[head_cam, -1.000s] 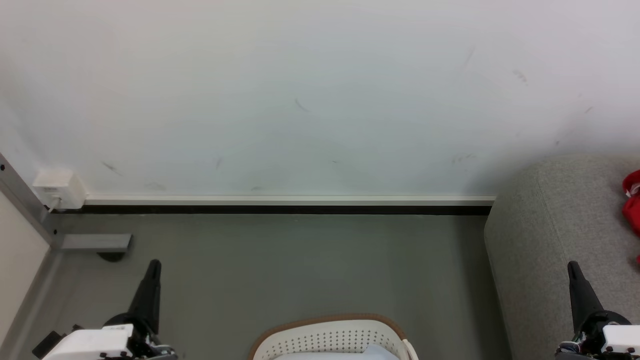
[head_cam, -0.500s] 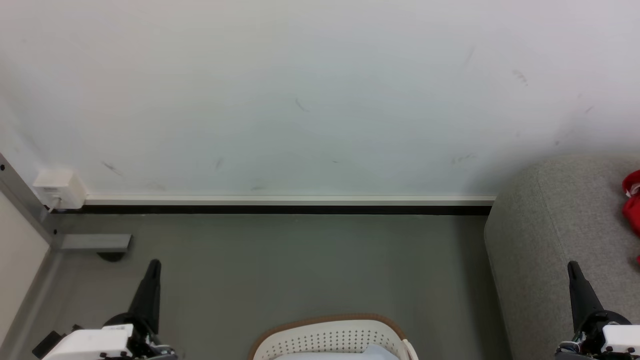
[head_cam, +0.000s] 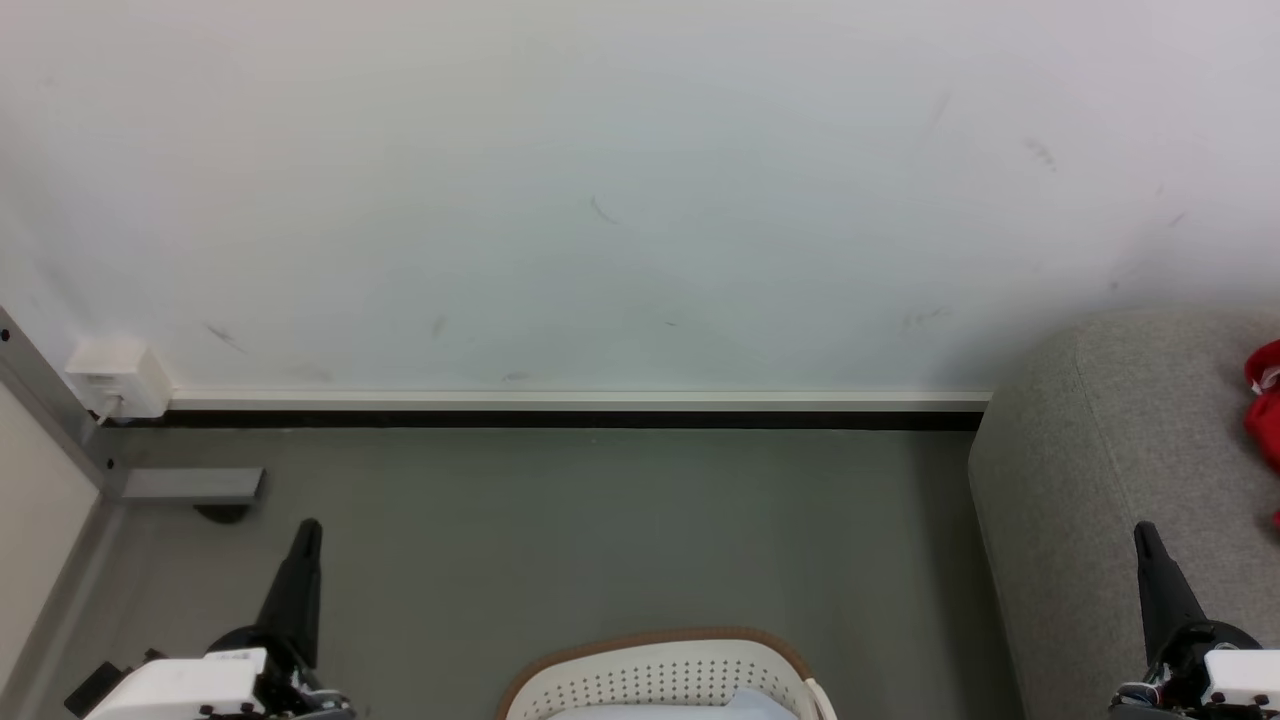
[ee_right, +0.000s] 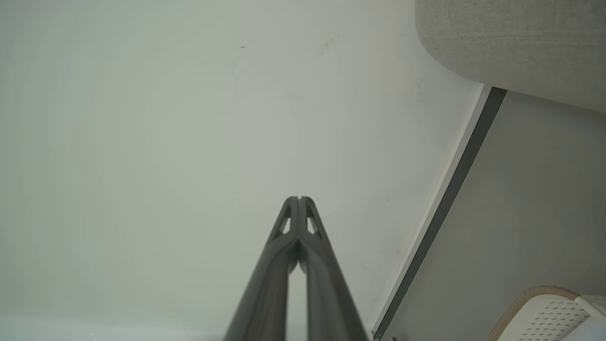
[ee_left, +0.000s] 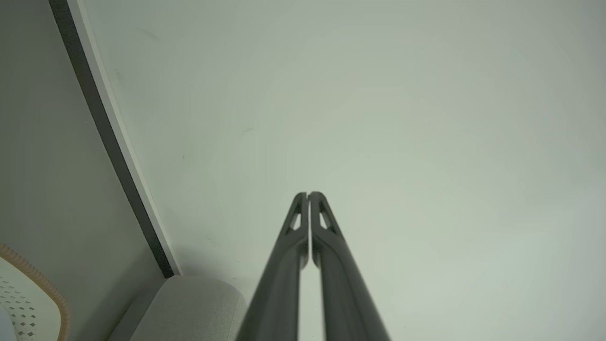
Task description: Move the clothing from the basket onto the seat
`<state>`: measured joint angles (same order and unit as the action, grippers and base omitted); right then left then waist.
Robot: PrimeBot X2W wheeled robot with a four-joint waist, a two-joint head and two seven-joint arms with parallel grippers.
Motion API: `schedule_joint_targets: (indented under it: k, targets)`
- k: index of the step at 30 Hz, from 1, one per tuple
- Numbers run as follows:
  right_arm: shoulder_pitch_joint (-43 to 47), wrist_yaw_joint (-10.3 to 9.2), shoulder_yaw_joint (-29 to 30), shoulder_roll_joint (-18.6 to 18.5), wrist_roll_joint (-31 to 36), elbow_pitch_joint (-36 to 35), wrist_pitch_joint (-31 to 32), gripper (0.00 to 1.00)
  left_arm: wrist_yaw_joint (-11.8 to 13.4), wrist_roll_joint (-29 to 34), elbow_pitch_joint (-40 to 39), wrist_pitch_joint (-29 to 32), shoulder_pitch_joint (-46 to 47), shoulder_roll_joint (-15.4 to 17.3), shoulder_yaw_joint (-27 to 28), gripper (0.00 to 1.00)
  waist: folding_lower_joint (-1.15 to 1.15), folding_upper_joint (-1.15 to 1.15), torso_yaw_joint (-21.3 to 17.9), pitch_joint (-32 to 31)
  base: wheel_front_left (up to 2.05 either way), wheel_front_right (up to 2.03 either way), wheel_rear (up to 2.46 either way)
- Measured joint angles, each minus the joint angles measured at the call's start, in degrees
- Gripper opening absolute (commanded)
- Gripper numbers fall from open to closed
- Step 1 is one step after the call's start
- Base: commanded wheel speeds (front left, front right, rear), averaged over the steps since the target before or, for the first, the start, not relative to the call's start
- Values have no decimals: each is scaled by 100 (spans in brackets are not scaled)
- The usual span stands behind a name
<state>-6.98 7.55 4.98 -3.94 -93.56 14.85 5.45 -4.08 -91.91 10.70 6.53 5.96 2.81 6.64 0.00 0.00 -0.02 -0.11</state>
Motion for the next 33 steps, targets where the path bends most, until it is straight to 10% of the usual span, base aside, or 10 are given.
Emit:
schedule_joint_targets:
  k: [33]
  targets:
    - [0,0,-67,-52,-42,-2,-47,0,0,0,0,0,0,0,0,0,0,0,0,0,0,0,0]
